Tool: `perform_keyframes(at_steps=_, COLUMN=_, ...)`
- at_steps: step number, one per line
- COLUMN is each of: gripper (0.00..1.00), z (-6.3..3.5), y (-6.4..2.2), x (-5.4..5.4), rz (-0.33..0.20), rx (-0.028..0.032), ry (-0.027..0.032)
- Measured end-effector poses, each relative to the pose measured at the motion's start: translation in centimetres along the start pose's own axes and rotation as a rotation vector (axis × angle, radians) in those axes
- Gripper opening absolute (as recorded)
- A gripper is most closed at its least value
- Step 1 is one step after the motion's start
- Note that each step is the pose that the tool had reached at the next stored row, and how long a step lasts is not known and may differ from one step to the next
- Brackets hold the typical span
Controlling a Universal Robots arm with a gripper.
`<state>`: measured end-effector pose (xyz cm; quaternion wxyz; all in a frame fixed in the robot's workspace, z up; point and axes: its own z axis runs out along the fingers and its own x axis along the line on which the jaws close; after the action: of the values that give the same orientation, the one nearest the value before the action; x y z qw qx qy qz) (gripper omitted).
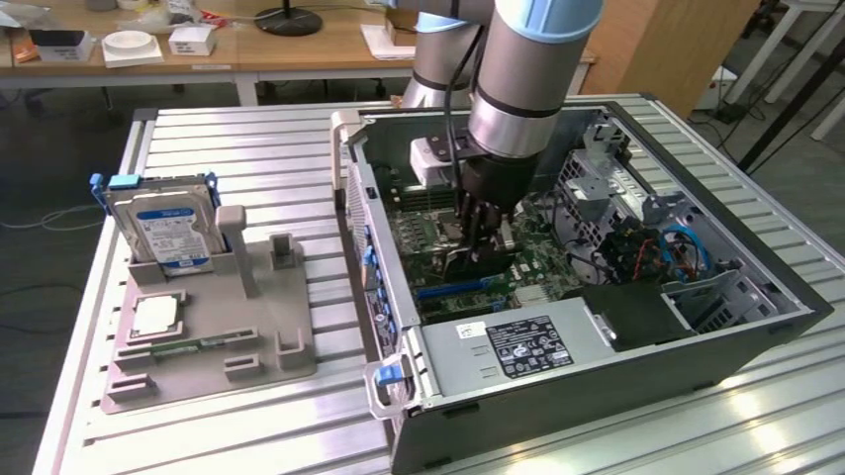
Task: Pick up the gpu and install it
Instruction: 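Insert the gpu into the slot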
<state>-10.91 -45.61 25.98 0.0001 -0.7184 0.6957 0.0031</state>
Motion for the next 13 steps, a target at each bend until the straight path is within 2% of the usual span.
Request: perform_keyframes(at_steps=13, gripper=0.26, z=0.6, y=0.0, x=0.04, rz=0.0, rx=0.0, ry=0.0)
